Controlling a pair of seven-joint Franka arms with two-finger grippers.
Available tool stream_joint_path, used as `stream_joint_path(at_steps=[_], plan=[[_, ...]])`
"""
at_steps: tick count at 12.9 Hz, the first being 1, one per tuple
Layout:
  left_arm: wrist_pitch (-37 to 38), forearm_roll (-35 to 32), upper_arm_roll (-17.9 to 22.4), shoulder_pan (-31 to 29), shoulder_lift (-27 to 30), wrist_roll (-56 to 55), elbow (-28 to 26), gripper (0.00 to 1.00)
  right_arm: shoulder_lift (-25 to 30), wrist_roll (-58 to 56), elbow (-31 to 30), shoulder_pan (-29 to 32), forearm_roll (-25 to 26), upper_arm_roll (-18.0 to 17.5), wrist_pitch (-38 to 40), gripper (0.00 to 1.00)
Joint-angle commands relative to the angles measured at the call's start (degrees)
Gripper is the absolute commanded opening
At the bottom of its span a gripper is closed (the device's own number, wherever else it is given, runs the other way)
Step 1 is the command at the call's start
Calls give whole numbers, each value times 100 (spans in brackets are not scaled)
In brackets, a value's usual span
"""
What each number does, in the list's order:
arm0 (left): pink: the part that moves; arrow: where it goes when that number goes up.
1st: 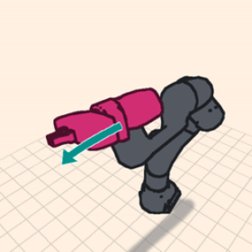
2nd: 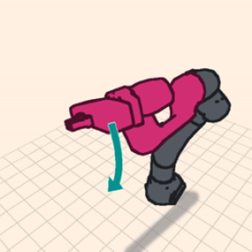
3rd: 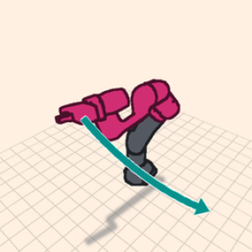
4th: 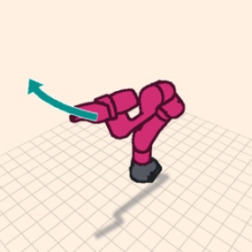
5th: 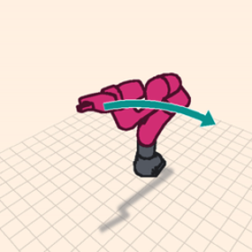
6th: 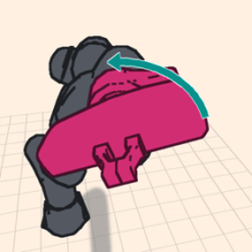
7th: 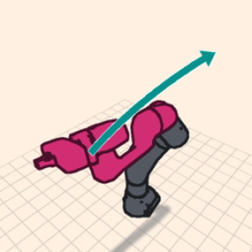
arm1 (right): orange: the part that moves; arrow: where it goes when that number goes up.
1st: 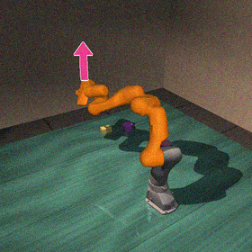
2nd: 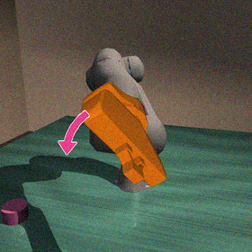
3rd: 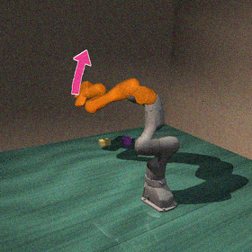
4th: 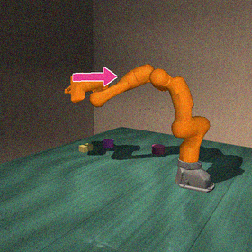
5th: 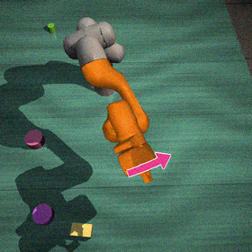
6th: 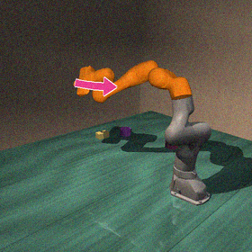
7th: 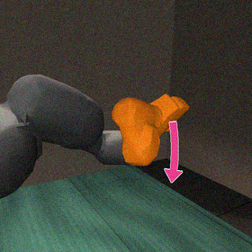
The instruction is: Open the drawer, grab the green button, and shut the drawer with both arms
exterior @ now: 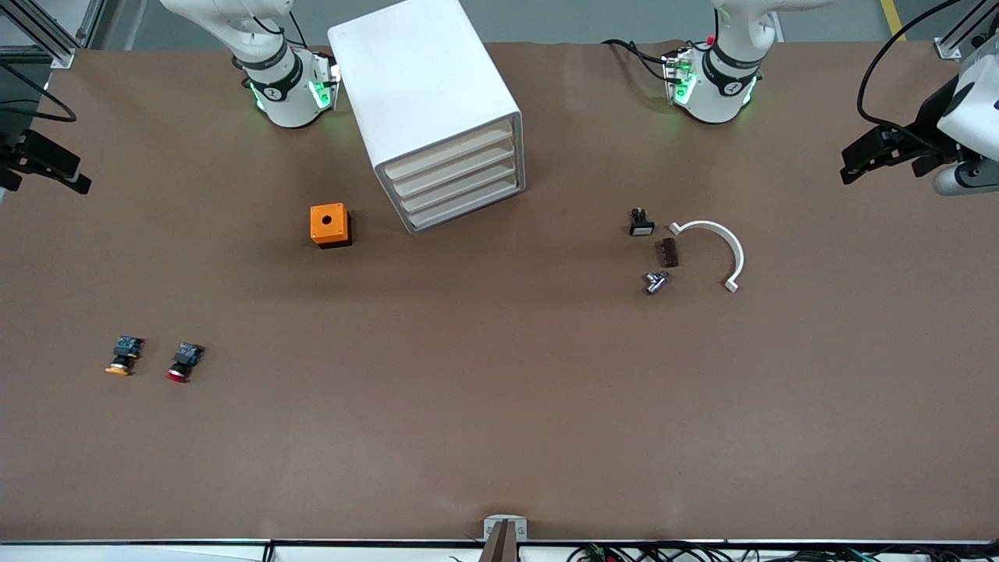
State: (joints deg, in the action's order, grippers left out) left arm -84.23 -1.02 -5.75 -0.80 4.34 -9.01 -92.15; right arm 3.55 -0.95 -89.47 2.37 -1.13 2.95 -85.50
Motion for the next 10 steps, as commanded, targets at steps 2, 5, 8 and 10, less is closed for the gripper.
stream_joint_path(at_steps=[2,5,8,10], plan=[[29,14,-14,-34,32,119,82,100,146,-20,-141,53,52,-40,-54,100],[38,49,-5,-61,-91,110,223,100,146,-20,-133,62,52,-32,-19,100],[38,-12,-14,-8,-188,92,223,100,102,15,-19,62,52,-32,16,100],[29,14,-67,18,-355,101,162,100,-124,33,26,62,60,-32,16,100]])
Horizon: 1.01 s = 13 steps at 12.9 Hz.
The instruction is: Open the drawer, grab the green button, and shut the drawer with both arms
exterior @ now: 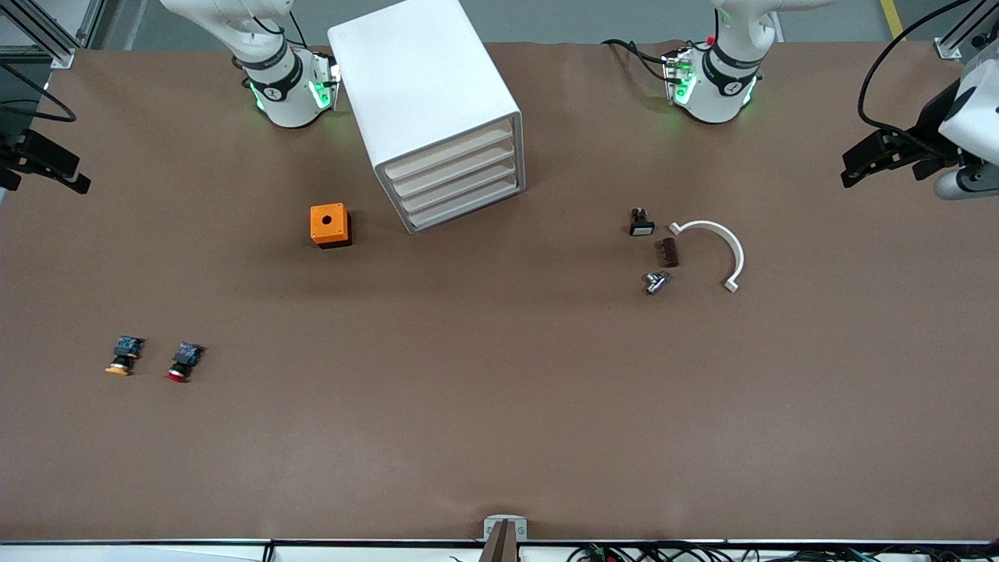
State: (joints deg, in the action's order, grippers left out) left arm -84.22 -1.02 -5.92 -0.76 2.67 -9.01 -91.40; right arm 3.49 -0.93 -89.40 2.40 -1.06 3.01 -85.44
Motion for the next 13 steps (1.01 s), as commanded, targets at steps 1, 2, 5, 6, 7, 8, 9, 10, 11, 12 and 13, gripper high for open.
stream_joint_path(at_steps=[1,2,5,6,7,8,9,10,11,12,13], plan=[[-85,58,-67,32,-292,84,70,100,-329,40,28,59,80,-46,10,100],[-260,58,-102,76,-415,22,43,100,-549,-30,45,76,80,-46,-16,100],[-1270,58,-252,111,-696,-372,-387,100,-918,-48,141,85,168,-46,-131,100],[-1377,58,-330,120,-871,-600,-388,100,-981,-48,159,94,168,-46,-139,100],[-1491,49,-461,120,-1021,-950,-396,100,-1095,-48,168,146,168,-38,-157,100],[-1527,41,-567,120,-1162,-1267,-405,100,-1296,-48,186,242,168,-37,-157,100],[-1536,58,-655,137,-1355,-1679,-397,100,-1350,-65,203,330,142,-37,-166,100],[-1571,67,-821,146,-1548,-2144,-388,100,-1360,-66,221,375,142,-37,-201,100],[-1659,67,-1006,207,-1776,-2897,-362,100,-1360,-48,221,340,150,-37,-210,100],[-1825,67,-1095,304,-1970,-3610,-344,100,-1360,4,221,331,150,-37,-210,100],[-1974,67,-1113,461,-2146,-4165,-309,100,-1351,31,221,314,150,-46,-210,100]])
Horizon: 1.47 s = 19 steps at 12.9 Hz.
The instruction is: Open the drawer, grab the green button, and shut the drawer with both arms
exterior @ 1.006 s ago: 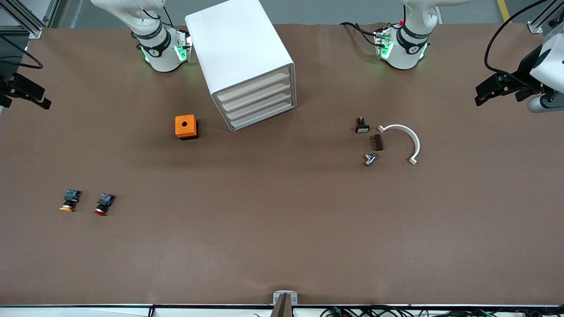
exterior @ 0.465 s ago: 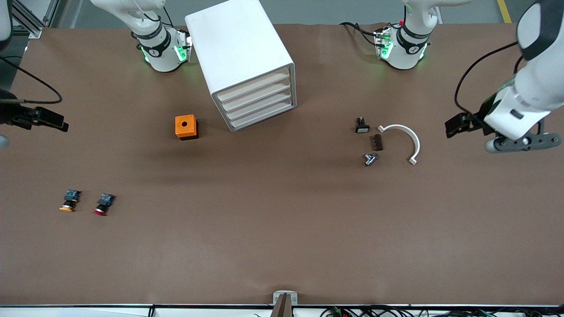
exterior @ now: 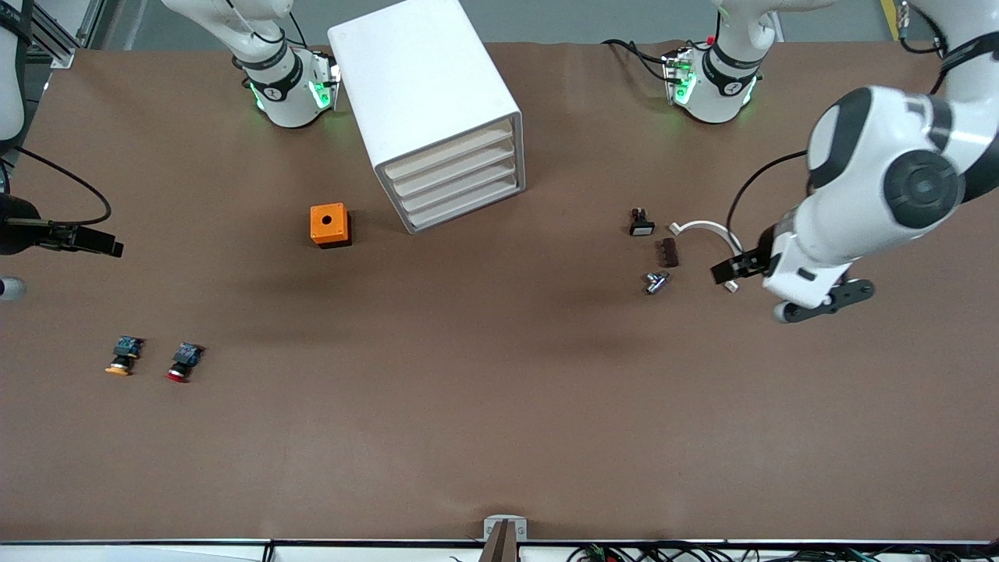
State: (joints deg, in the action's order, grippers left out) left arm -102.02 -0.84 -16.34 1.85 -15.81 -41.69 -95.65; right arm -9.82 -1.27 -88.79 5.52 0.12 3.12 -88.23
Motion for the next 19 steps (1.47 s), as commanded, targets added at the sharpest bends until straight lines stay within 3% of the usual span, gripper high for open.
stream_joint_path(at_steps=[1,8,10,14,19], plan=[[-370,66,-80,376,-561,-1485,187,100,-20,135,161,1,15,-58,69,100],[-688,1032,-80,1632,-2399,-5431,1522,100,-12,426,143,-16,-73,-66,60,100],[-837,1522,-80,1800,-2567,-6260,1541,100,-12,426,143,-16,-73,-75,60,100],[-864,3254,-62,2029,-3182,-7447,1541,100,-3,749,125,-51,-73,-84,86,100],[-820,3939,-62,2197,-3349,-8485,1506,100,6,1059,117,-148,-73,-84,121,100]])
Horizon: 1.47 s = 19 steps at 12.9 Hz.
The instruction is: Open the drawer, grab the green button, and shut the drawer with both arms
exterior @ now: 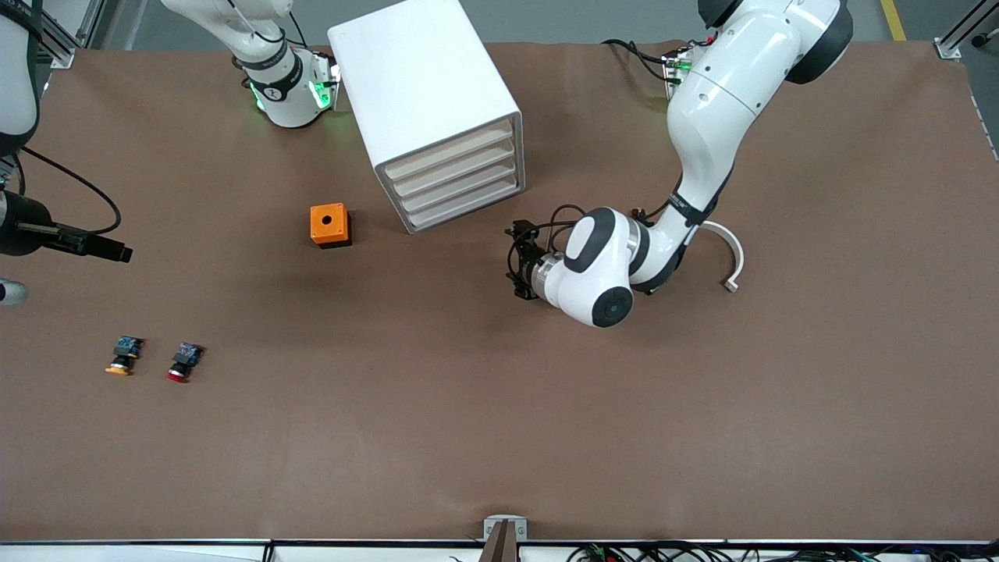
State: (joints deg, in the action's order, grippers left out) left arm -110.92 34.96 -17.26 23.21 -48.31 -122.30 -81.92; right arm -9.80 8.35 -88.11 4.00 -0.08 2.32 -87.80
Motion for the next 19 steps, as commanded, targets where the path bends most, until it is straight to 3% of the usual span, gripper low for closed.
stream_joint_path(at_steps=[1,4,6,10,12,14,18,19], plan=[[96,588,30,70,-135,-575,133,100,4,96,40,-5,-54,-13,87,100],[571,625,39,272,-188,-716,124,100,4,96,40,-40,-54,-4,79,100],[833,643,30,351,-267,-918,133,79,4,105,31,-40,-54,-4,79,100],[1125,853,30,544,-310,-1058,115,64,4,114,22,-40,-54,-4,70,100],[1125,916,30,562,-434,-1480,133,61,4,236,22,-109,-54,-4,78,100],[1151,924,30,711,-443,-1499,124,61,22,937,-39,-311,-54,-13,87,100],[1160,924,21,747,-496,-1683,124,59,30,2790,-110,-1373,-124,-21,-79,100],[1160,924,21,756,-495,-1683,133,52,30,3221,-171,-1602,-298,-13,-228,100]])
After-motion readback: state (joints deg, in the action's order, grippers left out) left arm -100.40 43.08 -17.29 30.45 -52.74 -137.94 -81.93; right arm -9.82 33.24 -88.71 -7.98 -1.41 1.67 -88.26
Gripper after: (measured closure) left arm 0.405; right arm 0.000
